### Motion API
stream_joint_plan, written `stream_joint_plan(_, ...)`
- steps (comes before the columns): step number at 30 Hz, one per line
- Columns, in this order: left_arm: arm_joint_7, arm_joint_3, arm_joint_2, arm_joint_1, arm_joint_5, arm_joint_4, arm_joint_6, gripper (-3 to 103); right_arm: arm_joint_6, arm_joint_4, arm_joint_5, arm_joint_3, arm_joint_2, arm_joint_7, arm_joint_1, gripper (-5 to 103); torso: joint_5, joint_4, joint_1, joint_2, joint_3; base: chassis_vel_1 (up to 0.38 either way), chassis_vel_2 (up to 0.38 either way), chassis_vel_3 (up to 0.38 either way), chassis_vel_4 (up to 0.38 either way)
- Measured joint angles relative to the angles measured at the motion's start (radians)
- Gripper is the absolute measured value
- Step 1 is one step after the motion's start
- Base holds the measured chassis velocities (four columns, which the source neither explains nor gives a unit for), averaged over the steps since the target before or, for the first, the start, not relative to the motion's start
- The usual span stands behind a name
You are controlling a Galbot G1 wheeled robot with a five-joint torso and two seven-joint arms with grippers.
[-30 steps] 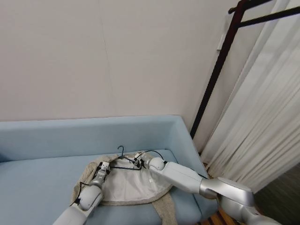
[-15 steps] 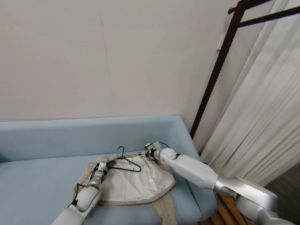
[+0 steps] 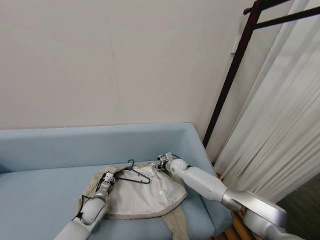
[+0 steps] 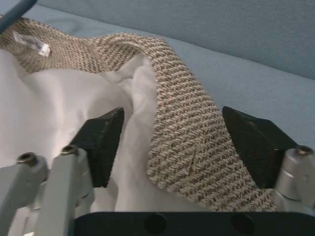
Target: Pick up the clothes from the sofa and hang them on the clothes hanger.
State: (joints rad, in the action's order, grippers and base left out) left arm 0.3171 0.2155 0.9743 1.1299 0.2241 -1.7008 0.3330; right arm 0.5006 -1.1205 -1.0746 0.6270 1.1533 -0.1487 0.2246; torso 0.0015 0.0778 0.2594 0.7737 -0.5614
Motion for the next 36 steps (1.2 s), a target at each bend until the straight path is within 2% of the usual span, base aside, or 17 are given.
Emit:
stream_joint_plan(1, 0.0, 0.002, 0.0, 0.001, 0.0, 0.0, 0.0, 57, -0.004, 0.014, 0.01, 0.0, 0.006, 0.003, 0.0, 68, 0.0, 0.0, 0.0, 0.0, 0.0, 0.0, 0.0, 0.0, 0.0)
stream_joint_plan(2, 0.0, 0.005, 0.0, 0.001, 0.0, -0.001, 0.0, 62, -0.01, 0.034, 0.028, 0.0, 0.014, 0.01, 0.0, 57, 0.0, 0.0, 0.0, 0.0, 0.0, 0.0, 0.0, 0.0, 0.0)
stream_joint_plan(4, 0.0, 0.009, -0.001, 0.004, 0.0, -0.005, 0.0, 74, -0.018, 0.055, 0.051, 0.0, 0.023, 0.017, 0.0, 52, -0.0001, 0.0001, 0.0, 0.0, 0.0, 0.0, 0.0, 0.0, 0.0)
stream_joint_plan(6, 0.0, 0.012, -0.002, 0.005, 0.0, -0.008, 0.0, 74, -0.024, 0.064, 0.061, 0.0, 0.028, 0.018, 0.001, 47, 0.0, 0.0001, 0.0, 0.0, 0.0, 0.0, 0.0, 0.0, 0.0)
stream_joint_plan(8, 0.001, 0.018, -0.006, 0.009, 0.0, -0.013, 0.0, 84, -0.034, 0.075, 0.077, 0.0, 0.033, 0.019, 0.001, 36, 0.0, 0.0001, 0.0, 0.0, 0.0, 0.0, 0.0, 0.0, 0.0)
stream_joint_plan(10, 0.001, 0.021, -0.007, 0.011, 0.0, -0.015, 0.0, 89, -0.037, 0.077, 0.082, 0.0, 0.034, 0.019, 0.001, 36, 0.0, 0.0, 0.0, 0.0, 0.0, 0.0, 0.0, 0.0, 0.0)
stream_joint_plan(11, 0.001, 0.024, -0.009, 0.013, 0.0, -0.017, 0.0, 94, -0.04, 0.079, 0.087, 0.001, 0.034, 0.022, 0.001, 25, -0.0001, 0.0001, 0.0, 0.0, 0.0, 0.0, 0.0, 0.0, 0.0)
stream_joint_plan(12, 0.001, 0.026, -0.009, 0.015, 0.0, -0.019, 0.0, 94, -0.041, 0.079, 0.09, 0.001, 0.034, 0.023, 0.001, 25, 0.0, 0.0001, 0.0, 0.0, 0.0, 0.0, 0.0, 0.0, 0.0)
stream_joint_plan(14, 0.0, 0.035, -0.013, 0.02, 0.0, -0.023, 0.0, 100, -0.049, 0.085, 0.102, 0.002, 0.038, 0.025, 0.001, 14, 0.0, 0.0001, 0.0, 0.0, 0.0, 0.0, 0.0, 0.0, 0.0)
stream_joint_plan(17, 0.0, 0.045, -0.016, 0.027, 0.0, -0.026, -0.001, 100, -0.059, 0.089, 0.117, 0.002, 0.042, 0.025, 0.005, 14, -0.0001, 0.0001, 0.0, 0.0, 0.0, 0.0, 0.0, 0.0, 0.0)
stream_joint_plan(18, -0.002, 0.054, -0.017, 0.033, 0.0, -0.03, -0.001, 100, -0.065, 0.088, 0.126, 0.0, 0.042, 0.025, 0.008, 4, 0.0, 0.0001, 0.0, 0.0, 0.0, 0.0, 0.0, 0.0, 0.0)
stream_joint_plan(19, -0.002, 0.061, -0.017, 0.04, 0.0, -0.034, -0.001, 100, -0.068, 0.085, 0.131, -0.002, 0.041, 0.025, 0.009, 2, 0.0, 0.0001, 0.0, 0.0, 0.0, 0.0, 0.0, 0.0, 0.0)
stream_joint_plan(24, -0.024, 0.109, -0.019, 0.089, 0.0, -0.066, -0.002, 100, -0.061, -0.014, 0.138, -0.009, -0.007, 0.022, 0.01, 2, 0.0, 0.0, 0.0, 0.0, 0.0, 0.0, 0.0, 0.0, 0.0)
stream_joint_plan(28, -0.061, 0.17, -0.029, 0.147, -0.002, -0.097, -0.017, 100, -0.002, -0.186, 0.117, 0.0, -0.099, 0.017, 0.003, 2, 0.0, 0.0001, 0.0, 0.0, 0.0, 0.0, 0.0, 0.0, 0.0)
stream_joint_plan(29, -0.061, 0.17, -0.029, 0.147, -0.002, -0.097, -0.017, 100, -0.002, -0.186, 0.117, 0.0, -0.099, 0.017, 0.003, 2, 0.0, 0.0001, 0.0, 0.0, 0.0, 0.0, 0.0, 0.0, 0.0)
stream_joint_plan(33, -0.091, 0.212, -0.035, 0.173, -0.003, -0.105, -0.036, 100, 0.047, -0.326, 0.087, 0.052, -0.16, -0.025, -0.027, 2, 0.0, 0.0003, 0.0, 0.0, 0.0, 0.0, 0.0, 0.0, 0.0)
stream_joint_plan(36, -0.099, 0.223, -0.036, 0.178, -0.004, -0.105, -0.042, 100, 0.074, -0.379, 0.052, 0.079, -0.167, -0.068, -0.042, 2, -0.0001, 0.0003, 0.0, 0.0, 0.0, 0.0, 0.0, 0.0, 0.0)
